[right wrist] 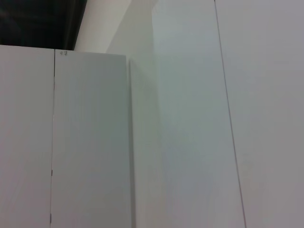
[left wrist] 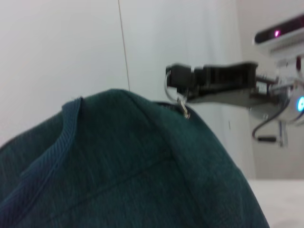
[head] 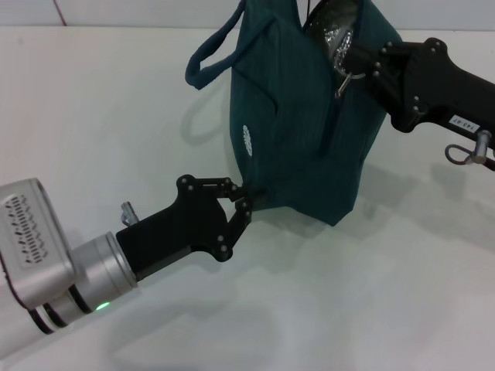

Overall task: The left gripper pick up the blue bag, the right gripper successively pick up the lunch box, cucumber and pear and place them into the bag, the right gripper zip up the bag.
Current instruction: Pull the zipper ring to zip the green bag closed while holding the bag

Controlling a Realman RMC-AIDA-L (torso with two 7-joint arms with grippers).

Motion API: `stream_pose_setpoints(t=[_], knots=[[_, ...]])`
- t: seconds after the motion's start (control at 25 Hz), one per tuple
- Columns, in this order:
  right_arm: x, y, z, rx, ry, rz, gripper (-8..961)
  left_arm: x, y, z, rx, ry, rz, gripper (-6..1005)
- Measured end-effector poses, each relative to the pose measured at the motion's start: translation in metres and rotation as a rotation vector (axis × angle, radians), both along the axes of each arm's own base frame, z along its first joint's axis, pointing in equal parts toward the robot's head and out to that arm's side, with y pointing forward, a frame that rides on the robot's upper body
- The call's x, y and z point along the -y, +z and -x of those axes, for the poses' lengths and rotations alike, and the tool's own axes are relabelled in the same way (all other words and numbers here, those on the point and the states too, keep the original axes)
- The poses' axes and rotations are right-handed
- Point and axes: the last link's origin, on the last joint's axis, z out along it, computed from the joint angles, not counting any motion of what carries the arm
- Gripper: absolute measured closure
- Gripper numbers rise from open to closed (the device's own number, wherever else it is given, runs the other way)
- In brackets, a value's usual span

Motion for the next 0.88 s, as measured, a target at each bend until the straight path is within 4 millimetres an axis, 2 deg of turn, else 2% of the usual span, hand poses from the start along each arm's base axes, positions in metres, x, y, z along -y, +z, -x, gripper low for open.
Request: stream_pose_setpoints(t=[0.56,0.88], knots=[[0.001,-0.001,0.002,-0.004,0.011,-0.001,932,0.002,0.014,-0.007,0.139,0.02,0.013,824],[0.001,-0.004,0.005,-0.001,0.018,0.003,931,-0.015,0.026,-0.017,0.247,0.064,0.041,455]])
